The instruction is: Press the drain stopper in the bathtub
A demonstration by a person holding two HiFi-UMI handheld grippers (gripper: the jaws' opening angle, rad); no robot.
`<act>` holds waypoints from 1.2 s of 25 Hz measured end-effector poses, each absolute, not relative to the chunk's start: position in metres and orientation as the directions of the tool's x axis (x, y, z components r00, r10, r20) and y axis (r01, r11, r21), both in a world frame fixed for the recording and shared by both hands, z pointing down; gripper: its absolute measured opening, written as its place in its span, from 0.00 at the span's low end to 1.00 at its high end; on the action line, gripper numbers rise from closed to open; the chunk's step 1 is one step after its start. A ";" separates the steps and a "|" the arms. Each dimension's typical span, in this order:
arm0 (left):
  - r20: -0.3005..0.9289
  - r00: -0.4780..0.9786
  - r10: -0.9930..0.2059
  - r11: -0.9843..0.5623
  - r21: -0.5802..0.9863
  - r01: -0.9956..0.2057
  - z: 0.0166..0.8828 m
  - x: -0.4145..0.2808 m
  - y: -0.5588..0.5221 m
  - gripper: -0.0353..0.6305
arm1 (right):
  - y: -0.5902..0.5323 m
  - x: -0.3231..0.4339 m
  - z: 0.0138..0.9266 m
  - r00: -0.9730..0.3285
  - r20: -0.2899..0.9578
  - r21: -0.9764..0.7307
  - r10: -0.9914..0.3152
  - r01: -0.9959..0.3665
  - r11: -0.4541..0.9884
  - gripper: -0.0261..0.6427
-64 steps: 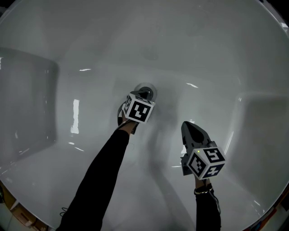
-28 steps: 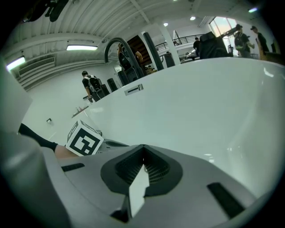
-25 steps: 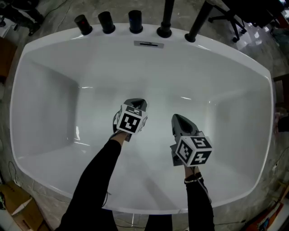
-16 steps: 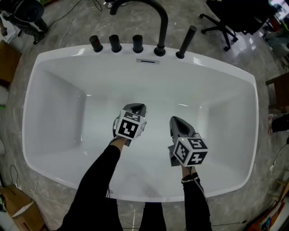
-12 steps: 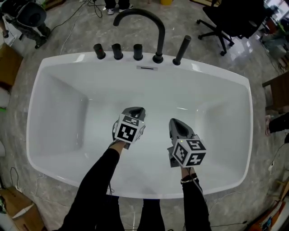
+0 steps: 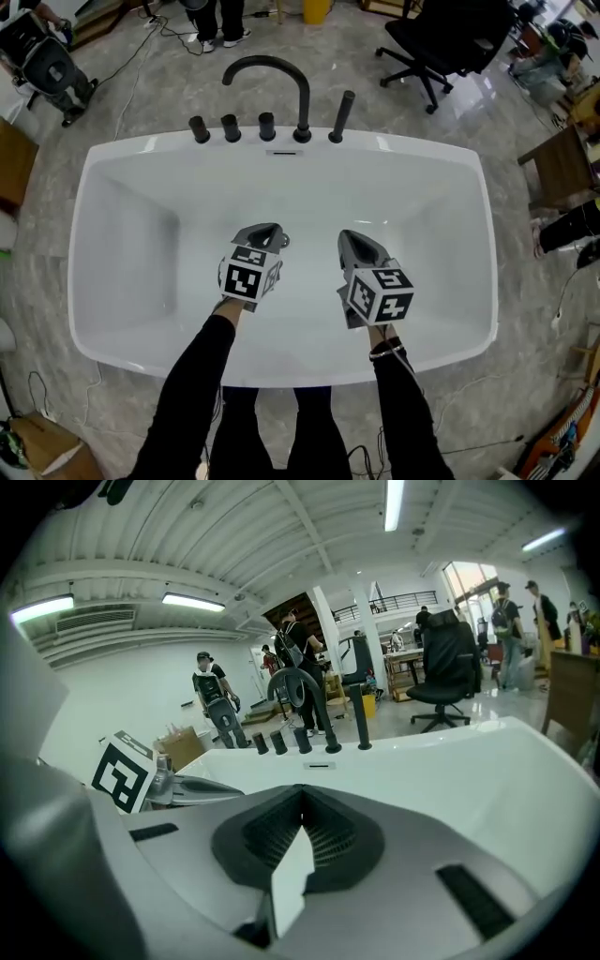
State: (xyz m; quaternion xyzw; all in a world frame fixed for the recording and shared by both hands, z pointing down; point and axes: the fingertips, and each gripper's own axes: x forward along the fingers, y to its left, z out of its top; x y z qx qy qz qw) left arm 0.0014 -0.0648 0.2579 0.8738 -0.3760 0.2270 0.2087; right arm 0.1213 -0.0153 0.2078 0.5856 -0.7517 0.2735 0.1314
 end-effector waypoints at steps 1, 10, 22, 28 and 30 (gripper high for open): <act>0.551 0.615 -0.565 -0.632 0.191 -0.751 0.251 0.000 -0.062 0.06 | -0.016 0.121 0.200 -0.279 0.513 -0.253 -0.811 -0.953 0.168 0.04; 0.492 0.639 -0.591 -0.642 0.192 -0.742 0.184 -0.007 -0.042 0.06 | 0.003 0.103 0.154 -0.301 0.495 -0.231 -0.815 -0.950 0.211 0.04; 0.421 0.682 -0.598 -0.682 0.180 -0.709 0.117 -0.003 -0.008 0.06 | 0.030 0.091 0.101 -0.295 0.458 -0.214 -0.838 -0.952 0.218 0.04; 0.407 0.700 -0.587 -0.719 0.137 -0.681 0.097 -0.007 0.012 0.06 | 0.042 0.079 0.081 -0.299 0.432 -0.217 -0.851 -0.950 0.224 0.04; 0.396 0.704 -0.589 -0.725 0.126 -0.677 0.090 -0.009 0.016 0.06 | 0.045 0.075 0.075 -0.302 0.424 -0.219 -0.854 -0.949 0.227 0.04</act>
